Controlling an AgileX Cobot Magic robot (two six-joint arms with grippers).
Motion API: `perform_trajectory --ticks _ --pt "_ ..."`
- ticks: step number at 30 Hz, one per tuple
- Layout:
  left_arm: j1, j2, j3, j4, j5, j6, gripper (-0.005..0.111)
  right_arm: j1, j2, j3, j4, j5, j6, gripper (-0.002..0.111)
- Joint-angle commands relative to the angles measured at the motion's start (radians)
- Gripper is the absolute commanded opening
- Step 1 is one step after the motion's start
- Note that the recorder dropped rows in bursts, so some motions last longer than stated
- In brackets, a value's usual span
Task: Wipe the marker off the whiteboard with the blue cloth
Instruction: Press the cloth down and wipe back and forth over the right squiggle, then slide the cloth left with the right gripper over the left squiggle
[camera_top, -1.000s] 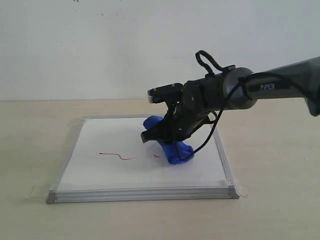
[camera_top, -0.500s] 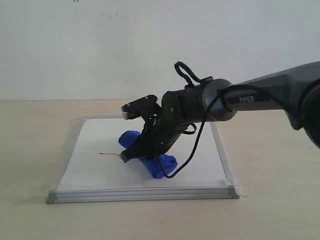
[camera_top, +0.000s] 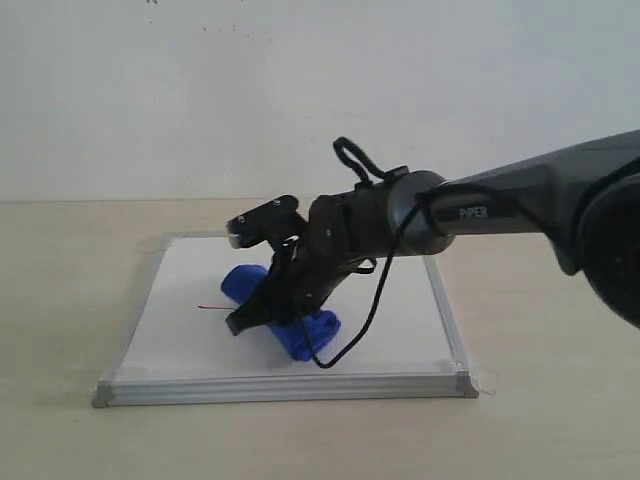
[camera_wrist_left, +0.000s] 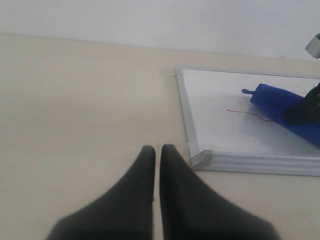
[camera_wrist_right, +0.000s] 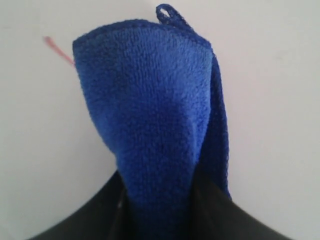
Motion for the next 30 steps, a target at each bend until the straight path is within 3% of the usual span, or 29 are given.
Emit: perform_trajectory --ticks 1,9,13,18,26,30 --pt "-0.005 -0.002 -0.001 -0.009 -0.002 -0.008 0.004 -0.010 0.013 -0.018 -0.008 0.081 -0.010 0.000" --pt "-0.005 -0.002 -0.001 -0.009 -0.002 -0.008 0.004 -0.186 0.063 -0.018 -0.133 0.092 0.177 0.000" --pt "-0.005 -0.002 -0.001 -0.009 -0.002 -0.008 0.004 -0.199 0.053 -0.018 -0.133 0.093 0.193 0.000" --pt "-0.005 -0.002 -0.001 -0.009 -0.002 -0.008 0.004 -0.151 0.042 -0.018 -0.119 0.093 0.188 0.000" --pt "-0.005 -0.002 -0.001 -0.009 -0.002 -0.008 0.004 0.064 0.043 -0.042 -0.119 0.010 0.156 0.000" --pt "-0.005 -0.002 -0.001 -0.009 -0.002 -0.008 0.004 0.094 0.043 -0.095 -0.119 0.045 0.150 0.000"
